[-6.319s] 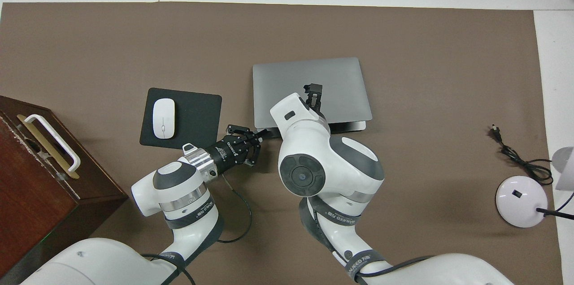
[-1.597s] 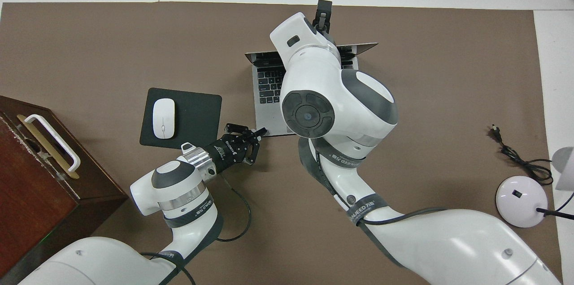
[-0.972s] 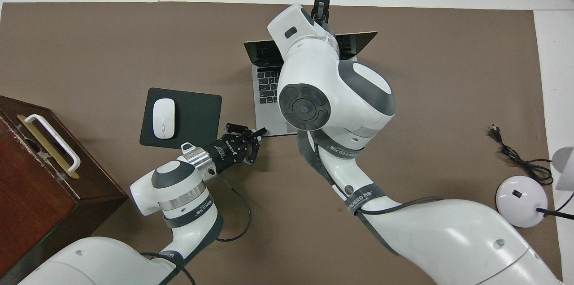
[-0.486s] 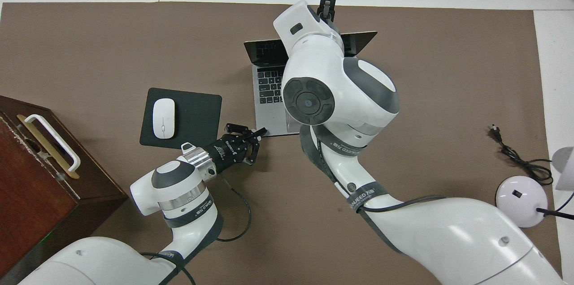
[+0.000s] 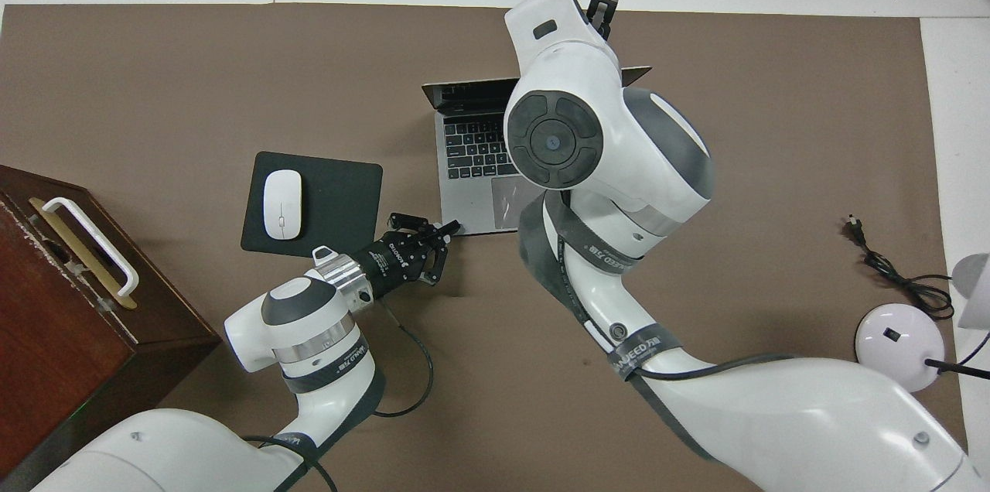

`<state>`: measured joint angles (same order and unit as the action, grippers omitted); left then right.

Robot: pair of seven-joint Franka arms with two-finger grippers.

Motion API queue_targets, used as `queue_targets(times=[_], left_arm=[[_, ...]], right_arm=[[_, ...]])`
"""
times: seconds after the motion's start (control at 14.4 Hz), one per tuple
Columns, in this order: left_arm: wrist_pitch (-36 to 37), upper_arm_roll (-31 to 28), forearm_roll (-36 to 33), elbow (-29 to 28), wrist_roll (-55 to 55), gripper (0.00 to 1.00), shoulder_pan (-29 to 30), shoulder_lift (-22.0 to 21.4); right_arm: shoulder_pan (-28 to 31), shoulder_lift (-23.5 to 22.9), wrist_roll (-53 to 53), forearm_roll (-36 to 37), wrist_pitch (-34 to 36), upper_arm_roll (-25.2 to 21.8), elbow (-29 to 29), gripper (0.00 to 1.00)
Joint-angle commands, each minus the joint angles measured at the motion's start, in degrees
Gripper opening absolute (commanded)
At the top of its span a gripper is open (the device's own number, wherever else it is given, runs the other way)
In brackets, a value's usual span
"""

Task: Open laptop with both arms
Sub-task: 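Withdraw the right gripper from the open lid while the left gripper releases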

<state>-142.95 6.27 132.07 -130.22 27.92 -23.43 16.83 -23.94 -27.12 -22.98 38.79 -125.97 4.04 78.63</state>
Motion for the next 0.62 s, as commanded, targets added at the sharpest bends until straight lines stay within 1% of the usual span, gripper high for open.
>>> queue_targets(times=[0.0, 0.35, 0.56], left_arm=[[0.0, -0.2, 1.3, 0.4, -1.7, 0.00, 0.8, 1.9], [0.0, -0.2, 1.1, 0.4, -1.7, 0.00, 1.2, 1.8], [0.0, -0.2, 0.7, 0.7, -1.7, 0.00, 1.2, 1.8]], right_arm=[[0.3, 2.0, -1.2, -4.2, 3.4, 0.4, 0.2, 1.00], [0.8, 5.4, -1.2, -9.3, 9.1, 0.4, 0.2, 1.00], [1.3, 8.2, -1.2, -10.5, 12.8, 0.4, 0.2, 1.00]])
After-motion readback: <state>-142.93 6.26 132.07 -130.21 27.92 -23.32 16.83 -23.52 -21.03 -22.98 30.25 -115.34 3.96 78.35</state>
